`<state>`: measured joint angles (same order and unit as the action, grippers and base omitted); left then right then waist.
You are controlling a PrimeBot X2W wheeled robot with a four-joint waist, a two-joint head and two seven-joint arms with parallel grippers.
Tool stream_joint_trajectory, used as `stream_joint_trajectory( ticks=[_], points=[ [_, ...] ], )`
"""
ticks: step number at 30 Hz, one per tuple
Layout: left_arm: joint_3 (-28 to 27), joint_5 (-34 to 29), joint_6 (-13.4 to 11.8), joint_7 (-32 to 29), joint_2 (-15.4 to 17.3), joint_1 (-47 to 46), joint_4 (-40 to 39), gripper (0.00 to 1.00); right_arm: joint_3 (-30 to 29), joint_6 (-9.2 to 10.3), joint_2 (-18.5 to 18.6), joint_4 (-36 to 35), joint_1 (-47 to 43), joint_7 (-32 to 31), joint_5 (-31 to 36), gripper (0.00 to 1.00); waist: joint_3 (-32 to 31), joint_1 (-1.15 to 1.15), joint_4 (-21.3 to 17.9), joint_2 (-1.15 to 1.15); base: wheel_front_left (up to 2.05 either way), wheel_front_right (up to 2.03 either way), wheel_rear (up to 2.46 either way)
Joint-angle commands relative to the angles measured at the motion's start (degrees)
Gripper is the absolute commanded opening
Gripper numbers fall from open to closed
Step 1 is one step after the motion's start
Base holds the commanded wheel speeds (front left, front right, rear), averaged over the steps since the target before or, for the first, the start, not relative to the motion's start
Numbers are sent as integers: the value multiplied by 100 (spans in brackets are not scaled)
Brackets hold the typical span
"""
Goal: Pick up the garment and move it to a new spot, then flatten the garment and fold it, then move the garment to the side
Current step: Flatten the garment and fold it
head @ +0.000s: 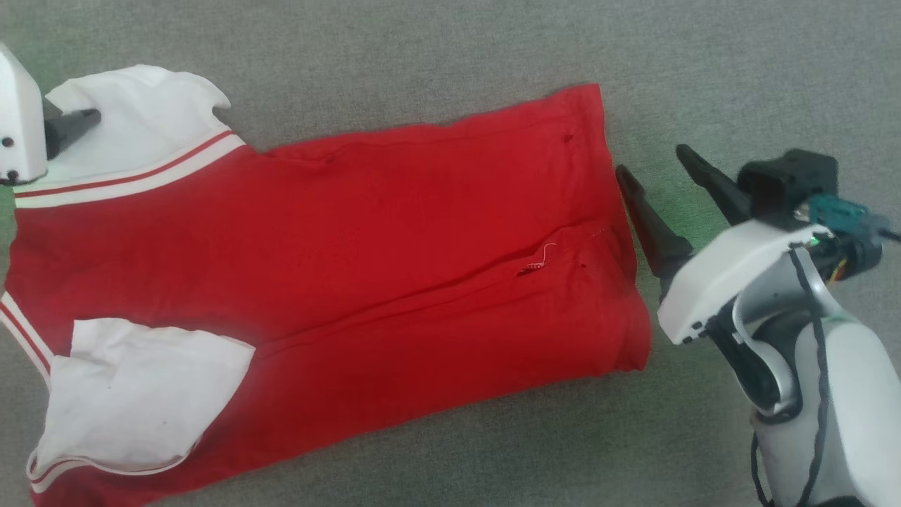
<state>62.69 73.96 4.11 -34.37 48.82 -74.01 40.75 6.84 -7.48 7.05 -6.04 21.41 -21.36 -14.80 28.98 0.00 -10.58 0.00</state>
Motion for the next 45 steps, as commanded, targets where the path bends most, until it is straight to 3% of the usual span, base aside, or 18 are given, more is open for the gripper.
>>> stream_joint_trajectory(
  ticks=[1,2,11,22,23,24,25,36,45],
  points=[
    [31,22,44,-64,-88,-27,141,27,38,-2,12,24,131,-121,-49,100,57,0,-12,0,0,0,0],
    [76,21,74,-133,-151,1,250,0,72,-2,33,43,202,-223,-55,100,76,0,-14,0,0,0,0],
    [154,15,252,-173,-514,-161,796,0,233,-2,27,508,1229,-1544,-325,100,171,0,127,0,0,0,0],
    [203,-42,324,50,-770,-395,972,0,174,-2,-121,2136,2461,-3462,-278,100,228,0,377,0,0,0,0],
    [202,-50,326,81,-790,-410,975,0,197,-2,-152,2265,2499,-3615,-336,88,231,0,393,0,0,0,0],
    [203,-40,328,113,-816,-416,971,0,219,-2,-185,2359,2541,-3711,-374,4,233,0,411,0,0,0,0],
    [210,-42,329,165,-846,-427,945,0,249,-2,-187,2413,2588,-3770,-381,0,231,0,434,0,0,0,0],
    [228,135,335,385,-847,-487,516,0,284,-2,119,2343,2683,-3503,-403,0,-126,0,747,0,0,0,0],
    [357,261,336,288,-506,-297,-371,0,154,-2,625,1613,2040,-3502,-657,0,-658,0,1123,0,0,0,0]
  ],
)
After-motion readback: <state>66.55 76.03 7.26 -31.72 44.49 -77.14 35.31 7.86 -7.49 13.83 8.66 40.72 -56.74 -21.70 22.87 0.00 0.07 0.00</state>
